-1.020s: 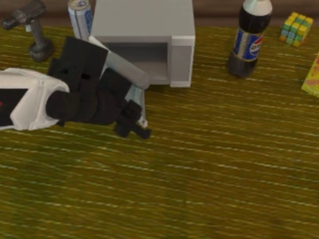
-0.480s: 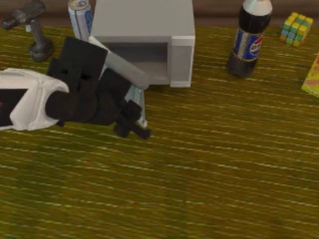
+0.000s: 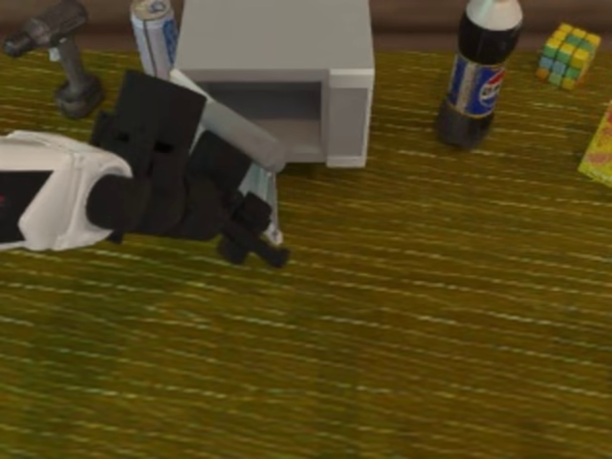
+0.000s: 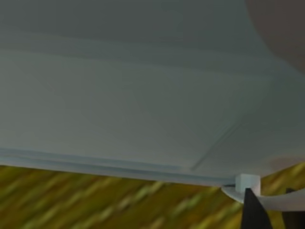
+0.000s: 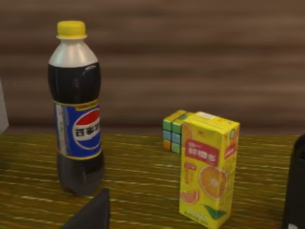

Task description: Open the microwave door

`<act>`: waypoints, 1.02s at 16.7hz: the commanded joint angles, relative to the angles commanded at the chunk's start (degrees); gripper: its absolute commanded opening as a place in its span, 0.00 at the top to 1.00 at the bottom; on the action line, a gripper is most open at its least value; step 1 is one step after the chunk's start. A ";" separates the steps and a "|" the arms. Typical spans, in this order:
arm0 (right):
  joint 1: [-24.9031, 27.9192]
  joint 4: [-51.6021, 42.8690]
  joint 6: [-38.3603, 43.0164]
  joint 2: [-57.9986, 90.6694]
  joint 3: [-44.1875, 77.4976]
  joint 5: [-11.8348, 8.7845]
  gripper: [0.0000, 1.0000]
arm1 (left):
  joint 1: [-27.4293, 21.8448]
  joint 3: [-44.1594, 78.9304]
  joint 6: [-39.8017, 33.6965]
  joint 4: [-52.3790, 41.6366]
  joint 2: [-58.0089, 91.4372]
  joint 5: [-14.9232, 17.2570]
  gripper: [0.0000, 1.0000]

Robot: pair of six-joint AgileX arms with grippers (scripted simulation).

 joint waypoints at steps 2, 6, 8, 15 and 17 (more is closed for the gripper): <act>0.00 0.00 0.00 0.00 0.00 0.00 0.00 | 0.46 -0.26 0.86 -0.33 -0.04 0.52 1.00; 0.00 0.00 0.00 0.00 0.00 0.00 0.00 | 2.12 -0.62 4.05 -0.91 -0.83 2.54 1.00; 0.00 0.00 0.00 0.00 0.00 0.00 0.00 | 2.28 -0.73 4.36 -1.04 -0.85 2.73 1.00; 0.00 0.00 0.00 0.00 0.00 0.00 0.00 | 2.28 -0.73 4.36 -1.04 -0.85 2.73 1.00; 0.00 0.00 0.00 0.00 0.00 0.00 0.00 | 2.28 -0.73 4.36 -1.04 -0.85 2.73 1.00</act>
